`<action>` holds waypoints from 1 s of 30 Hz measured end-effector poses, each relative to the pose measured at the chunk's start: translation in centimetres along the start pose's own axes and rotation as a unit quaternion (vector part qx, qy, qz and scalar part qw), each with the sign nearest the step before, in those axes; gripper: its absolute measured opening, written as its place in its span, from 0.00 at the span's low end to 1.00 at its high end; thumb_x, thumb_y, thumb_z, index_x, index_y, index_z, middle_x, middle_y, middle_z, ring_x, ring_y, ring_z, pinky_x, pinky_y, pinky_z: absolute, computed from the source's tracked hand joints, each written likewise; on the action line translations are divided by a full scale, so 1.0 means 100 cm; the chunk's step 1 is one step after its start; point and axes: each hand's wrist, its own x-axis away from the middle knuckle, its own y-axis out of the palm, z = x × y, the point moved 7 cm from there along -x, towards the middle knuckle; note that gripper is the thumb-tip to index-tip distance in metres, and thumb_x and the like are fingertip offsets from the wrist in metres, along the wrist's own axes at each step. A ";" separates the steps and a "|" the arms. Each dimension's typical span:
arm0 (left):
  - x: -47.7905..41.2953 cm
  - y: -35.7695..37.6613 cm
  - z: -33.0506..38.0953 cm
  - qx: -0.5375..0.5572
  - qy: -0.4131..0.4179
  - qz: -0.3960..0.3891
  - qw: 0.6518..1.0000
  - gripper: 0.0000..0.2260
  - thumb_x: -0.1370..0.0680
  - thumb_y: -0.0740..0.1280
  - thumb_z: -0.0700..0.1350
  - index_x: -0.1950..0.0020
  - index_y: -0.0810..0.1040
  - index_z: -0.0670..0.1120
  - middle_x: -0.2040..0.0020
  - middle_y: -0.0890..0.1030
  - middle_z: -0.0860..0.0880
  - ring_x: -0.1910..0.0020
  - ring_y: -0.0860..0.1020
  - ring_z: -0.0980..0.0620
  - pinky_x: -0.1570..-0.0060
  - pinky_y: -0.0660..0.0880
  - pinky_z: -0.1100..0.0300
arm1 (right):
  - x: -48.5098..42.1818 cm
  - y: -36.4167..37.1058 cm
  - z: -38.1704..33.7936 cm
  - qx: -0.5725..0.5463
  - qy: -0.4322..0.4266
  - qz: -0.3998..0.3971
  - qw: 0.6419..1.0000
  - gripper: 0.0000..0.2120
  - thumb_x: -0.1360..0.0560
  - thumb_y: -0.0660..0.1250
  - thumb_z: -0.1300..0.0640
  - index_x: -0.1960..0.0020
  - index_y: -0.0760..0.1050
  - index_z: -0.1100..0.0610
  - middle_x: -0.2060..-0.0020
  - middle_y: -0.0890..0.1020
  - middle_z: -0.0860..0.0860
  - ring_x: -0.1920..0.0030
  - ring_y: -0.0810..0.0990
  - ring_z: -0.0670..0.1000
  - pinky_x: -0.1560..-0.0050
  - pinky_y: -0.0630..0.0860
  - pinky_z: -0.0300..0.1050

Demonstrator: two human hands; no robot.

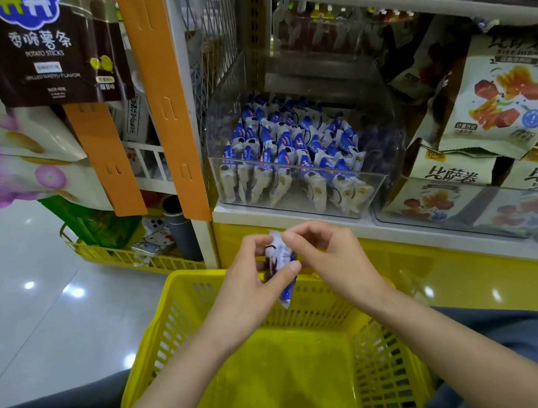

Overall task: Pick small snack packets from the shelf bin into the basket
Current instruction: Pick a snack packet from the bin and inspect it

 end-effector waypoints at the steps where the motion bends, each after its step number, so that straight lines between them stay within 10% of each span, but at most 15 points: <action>1: -0.001 -0.002 -0.001 0.024 -0.013 0.007 1.000 0.17 0.27 0.70 0.43 0.42 0.69 0.49 0.46 0.77 0.50 0.48 0.78 0.51 0.48 0.76 0.55 | 0.000 0.003 0.000 -0.005 -0.001 -0.019 1.000 0.06 0.25 0.67 0.58 0.58 0.79 0.49 0.62 0.84 0.44 0.58 0.81 0.42 0.56 0.78 0.39; 6: -0.005 -0.010 -0.001 0.150 -0.056 0.048 0.986 0.14 0.24 0.65 0.37 0.39 0.69 0.44 0.46 0.78 0.47 0.52 0.78 0.55 0.58 0.77 0.68 | 0.002 0.008 -0.005 0.037 -0.014 -0.049 0.998 0.07 0.27 0.69 0.58 0.50 0.78 0.49 0.55 0.82 0.40 0.56 0.80 0.36 0.57 0.73 0.27; 10: -0.003 -0.009 -0.007 0.219 -0.106 0.049 0.969 0.10 0.22 0.62 0.39 0.41 0.71 0.45 0.47 0.79 0.48 0.49 0.78 0.53 0.49 0.76 0.56 | 0.003 0.008 -0.003 0.085 -0.009 -0.036 0.996 0.11 0.29 0.71 0.57 0.47 0.79 0.51 0.52 0.83 0.45 0.54 0.81 0.40 0.58 0.76 0.31; 17: -0.004 -0.011 -0.002 0.114 -0.050 0.058 0.991 0.11 0.22 0.63 0.41 0.41 0.70 0.44 0.48 0.77 0.49 0.57 0.78 0.61 0.54 0.77 0.58 | 0.009 0.010 -0.013 0.156 -0.077 -0.029 0.984 0.12 0.26 0.67 0.61 0.44 0.80 0.53 0.60 0.79 0.33 0.56 0.79 0.33 0.61 0.74 0.25; 24: -0.006 -0.010 -0.004 0.059 -0.071 0.056 0.994 0.15 0.22 0.63 0.41 0.37 0.66 0.45 0.45 0.76 0.47 0.50 0.79 0.41 0.50 0.77 0.42 | 0.010 0.011 -0.014 0.229 -0.107 -0.002 0.968 0.12 0.24 0.63 0.60 0.43 0.80 0.53 0.51 0.84 0.46 0.51 0.79 0.41 0.49 0.75 0.33; 30: -0.009 -0.018 -0.012 0.177 -0.086 0.102 0.975 0.18 0.23 0.64 0.43 0.35 0.65 0.44 0.45 0.76 0.46 0.61 0.81 0.60 0.66 0.78 0.66 | 0.005 0.019 0.006 0.074 0.031 -0.057 0.995 0.13 0.24 0.65 0.56 0.39 0.73 0.55 0.45 0.80 0.49 0.47 0.79 0.44 0.42 0.75 0.41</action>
